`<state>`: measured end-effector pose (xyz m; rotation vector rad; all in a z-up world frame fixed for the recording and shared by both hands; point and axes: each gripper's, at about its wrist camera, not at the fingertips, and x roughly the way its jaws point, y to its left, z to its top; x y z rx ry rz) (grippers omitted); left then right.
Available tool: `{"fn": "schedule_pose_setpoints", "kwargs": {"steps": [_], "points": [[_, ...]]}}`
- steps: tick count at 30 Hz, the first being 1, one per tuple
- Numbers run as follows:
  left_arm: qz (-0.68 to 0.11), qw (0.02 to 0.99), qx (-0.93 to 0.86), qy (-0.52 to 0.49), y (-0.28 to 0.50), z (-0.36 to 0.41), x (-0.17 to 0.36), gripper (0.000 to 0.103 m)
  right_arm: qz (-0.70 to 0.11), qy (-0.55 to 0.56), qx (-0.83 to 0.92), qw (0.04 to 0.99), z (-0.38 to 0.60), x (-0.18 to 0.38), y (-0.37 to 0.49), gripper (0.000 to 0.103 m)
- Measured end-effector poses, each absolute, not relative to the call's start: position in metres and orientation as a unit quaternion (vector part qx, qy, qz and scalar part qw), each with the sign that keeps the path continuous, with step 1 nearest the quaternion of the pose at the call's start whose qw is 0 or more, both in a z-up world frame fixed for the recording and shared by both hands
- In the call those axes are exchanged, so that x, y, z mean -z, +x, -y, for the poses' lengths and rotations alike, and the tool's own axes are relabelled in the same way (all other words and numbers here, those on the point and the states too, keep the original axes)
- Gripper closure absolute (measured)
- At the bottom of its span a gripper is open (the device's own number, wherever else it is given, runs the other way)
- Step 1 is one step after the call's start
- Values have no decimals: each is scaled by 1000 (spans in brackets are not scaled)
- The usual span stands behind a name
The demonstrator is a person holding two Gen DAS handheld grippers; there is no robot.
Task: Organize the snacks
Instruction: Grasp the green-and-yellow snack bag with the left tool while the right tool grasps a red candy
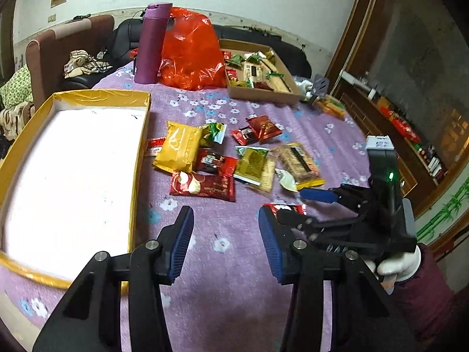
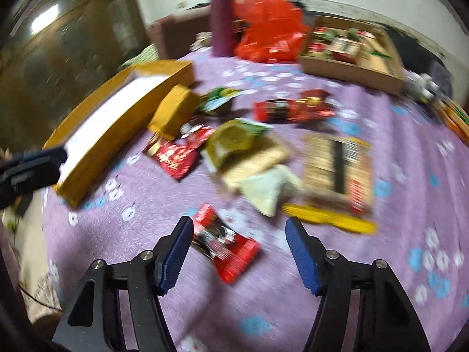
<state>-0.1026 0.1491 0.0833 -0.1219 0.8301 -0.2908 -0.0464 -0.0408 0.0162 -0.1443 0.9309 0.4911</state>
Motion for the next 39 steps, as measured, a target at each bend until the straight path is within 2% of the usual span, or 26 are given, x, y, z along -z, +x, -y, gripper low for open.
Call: {"fn": "schedule_pose_setpoints", "kwargs": {"steps": [2,3,5,7,8,12,13,16,19,21,22,23,24,30,39], "points": [[-407,901,140,-54,-94,-147,-83,58,-448,-78,-240,858,30,-8,-47,53],[-409,900,143,-51,-88,-145,-83,58,-443,-80,-243,859,28,-6,-47,55],[-416,897,148,-37,-73,-137,-81,58,-440,-80,-244,860,35,-5,-47,72],[-424,893,152,-21,-61,-126,-77,58,-439,-57,-247,862,42,-9,-48,84],[-429,890,155,-13,-53,-118,-74,58,-440,-41,-251,861,48,-11,-47,87],[-450,876,170,18,-26,-87,-65,58,-447,6,-252,859,73,-9,-40,88],[-454,874,171,29,-17,-78,-61,58,-449,15,-254,856,77,-9,-41,95],[-467,866,171,50,9,-63,-50,59,-455,34,-253,853,87,-8,-35,94],[-487,852,185,54,30,-53,-34,59,-451,41,-255,854,94,-11,-38,87],[-497,843,191,72,37,-44,-23,57,-455,46,-272,847,93,-11,-39,69],[-489,845,201,74,36,-43,-22,60,-454,43,-278,846,91,-11,-40,58],[-486,846,207,76,35,-42,-22,64,-450,35,-282,846,88,-13,-42,55],[-484,846,212,70,34,-43,-22,68,-448,29,-289,846,85,-13,-43,56],[-472,857,199,49,24,-54,-29,70,-441,-11,-298,847,68,-10,-50,56],[-398,896,196,-25,-25,-93,-80,70,-426,-29,-342,837,52,-13,-63,56]]}}
